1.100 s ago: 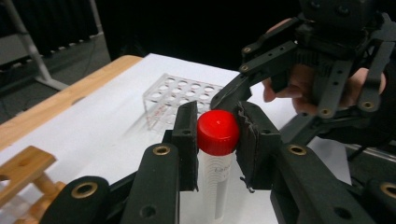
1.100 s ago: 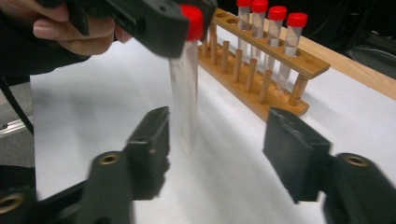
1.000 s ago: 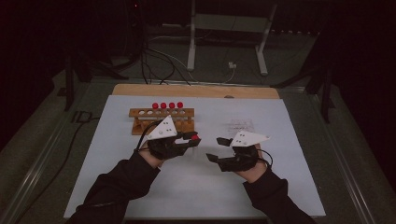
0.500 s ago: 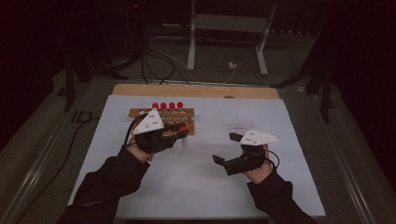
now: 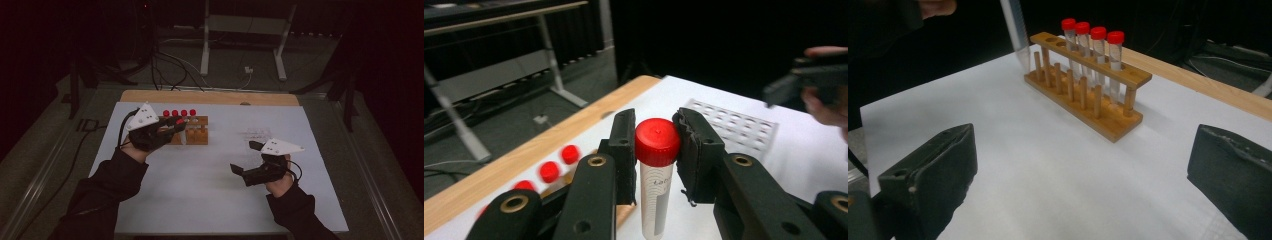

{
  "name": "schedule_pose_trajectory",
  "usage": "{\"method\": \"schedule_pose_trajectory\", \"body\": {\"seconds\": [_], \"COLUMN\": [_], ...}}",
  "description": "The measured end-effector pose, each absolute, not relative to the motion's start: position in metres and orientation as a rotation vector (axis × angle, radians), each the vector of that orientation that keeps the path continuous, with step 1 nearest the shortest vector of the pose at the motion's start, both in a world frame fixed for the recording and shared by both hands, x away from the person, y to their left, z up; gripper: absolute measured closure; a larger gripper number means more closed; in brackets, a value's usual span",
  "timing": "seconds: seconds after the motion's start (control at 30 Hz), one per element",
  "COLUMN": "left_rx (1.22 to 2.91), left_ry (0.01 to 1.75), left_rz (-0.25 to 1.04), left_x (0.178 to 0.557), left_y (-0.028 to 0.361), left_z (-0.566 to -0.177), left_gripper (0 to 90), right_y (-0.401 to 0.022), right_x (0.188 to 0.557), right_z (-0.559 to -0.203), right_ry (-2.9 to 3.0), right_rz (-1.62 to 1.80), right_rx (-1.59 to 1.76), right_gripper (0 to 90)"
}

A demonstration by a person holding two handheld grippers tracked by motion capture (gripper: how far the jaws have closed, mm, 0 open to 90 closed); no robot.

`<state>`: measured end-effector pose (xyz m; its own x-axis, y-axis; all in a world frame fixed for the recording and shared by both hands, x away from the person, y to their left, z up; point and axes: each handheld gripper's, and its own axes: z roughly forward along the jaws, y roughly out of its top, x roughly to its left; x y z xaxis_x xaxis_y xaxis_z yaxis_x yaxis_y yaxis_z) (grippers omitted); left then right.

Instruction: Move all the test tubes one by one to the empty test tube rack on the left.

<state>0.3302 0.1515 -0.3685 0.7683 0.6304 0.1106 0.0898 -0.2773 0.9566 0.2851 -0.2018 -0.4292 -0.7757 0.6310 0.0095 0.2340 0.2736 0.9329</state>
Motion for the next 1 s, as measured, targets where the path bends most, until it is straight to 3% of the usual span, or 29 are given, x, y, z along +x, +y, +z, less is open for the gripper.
{"method": "schedule_pose_trajectory", "body": {"seconds": [0.47, 1.0], "left_rx": [1.746, 1.712], "left_ry": [0.688, 0.801], "left_rz": [0.708, 0.827], "left_x": [0.357, 0.389], "left_y": [0.176, 0.195], "left_z": [-0.359, -0.375], "left_gripper": [71.7, 71.7], "right_y": [-0.201, -0.203], "right_x": [0.285, 0.285], "right_z": [-0.429, -0.428], "right_ry": [2.189, 2.185], "right_rz": [1.500, 1.508], "right_rx": [0.773, 0.767], "right_gripper": [0.0, 0.0]}}
